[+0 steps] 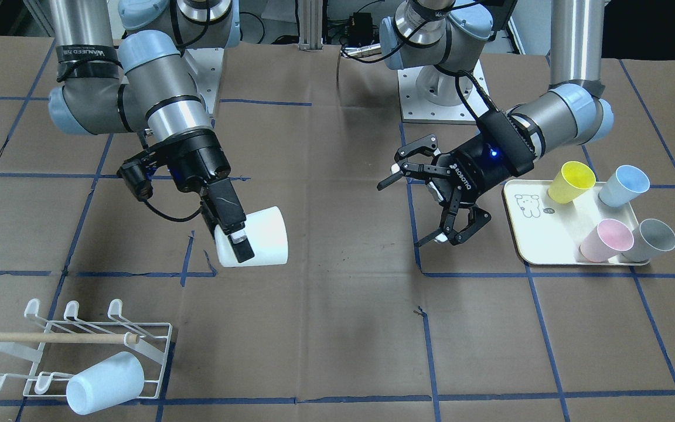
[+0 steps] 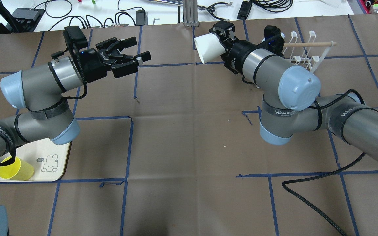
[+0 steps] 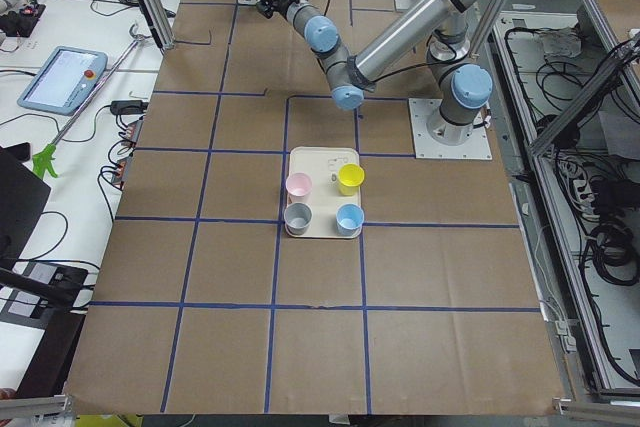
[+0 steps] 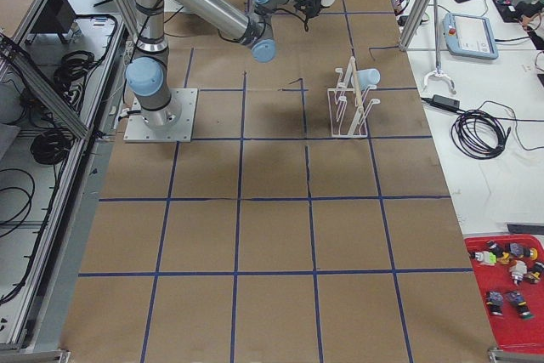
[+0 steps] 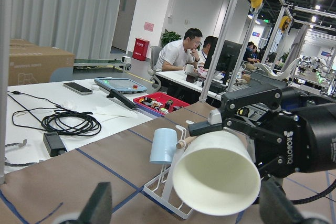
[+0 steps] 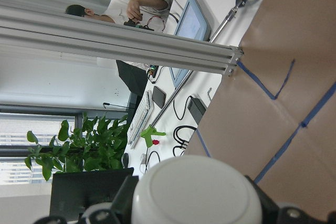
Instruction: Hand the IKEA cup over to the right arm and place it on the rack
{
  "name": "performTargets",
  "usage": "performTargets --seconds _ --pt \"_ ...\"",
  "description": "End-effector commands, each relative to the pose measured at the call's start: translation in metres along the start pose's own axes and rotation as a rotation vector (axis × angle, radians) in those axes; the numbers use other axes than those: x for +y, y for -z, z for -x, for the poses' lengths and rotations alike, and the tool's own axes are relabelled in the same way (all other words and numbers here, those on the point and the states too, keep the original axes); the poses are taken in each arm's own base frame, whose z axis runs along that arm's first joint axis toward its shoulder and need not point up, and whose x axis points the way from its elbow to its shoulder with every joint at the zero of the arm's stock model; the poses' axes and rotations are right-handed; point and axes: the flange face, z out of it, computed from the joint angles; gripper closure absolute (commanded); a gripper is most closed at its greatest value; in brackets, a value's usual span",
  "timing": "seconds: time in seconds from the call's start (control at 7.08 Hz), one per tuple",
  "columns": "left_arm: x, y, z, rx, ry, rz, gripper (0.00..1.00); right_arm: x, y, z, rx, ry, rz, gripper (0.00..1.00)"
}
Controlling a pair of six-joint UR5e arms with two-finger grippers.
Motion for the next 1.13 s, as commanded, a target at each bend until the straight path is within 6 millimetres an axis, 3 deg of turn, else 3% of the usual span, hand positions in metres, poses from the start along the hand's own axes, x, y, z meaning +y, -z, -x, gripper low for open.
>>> performTargets --seconds 0.0,0.14,0.42,0.57,0.85,0.99 --pt "-0.049 -0.009 0.038 -0.082 0.047 0.041 0.01 -0.054 0.008 -0.009 0.025 0.339 -0.090 0.81" --pt "-0.063 -0.012 0.055 -0.158 0.072 0.075 0.01 -0.083 0.012 -0.007 0.046 0.562 -0.145 0.83" --pt "-0.086 -0.035 0.068 -0.404 0.150 0.255 0.01 -0.158 0.029 -0.003 0.120 0.940 -0.255 0.83" --pt "-0.093 -0.054 0.069 -0.513 0.185 0.381 0.01 -0.197 0.032 -0.018 0.187 1.054 -0.290 0.83" --pt "-0.097 -0.075 0.057 -0.699 0.270 0.649 0.01 -0.266 0.013 -0.047 0.276 1.217 -0.321 0.83" --pt "-0.096 -0.067 0.045 -0.755 0.369 0.762 0.01 -0.284 -0.004 -0.054 0.282 1.282 -0.328 0.83"
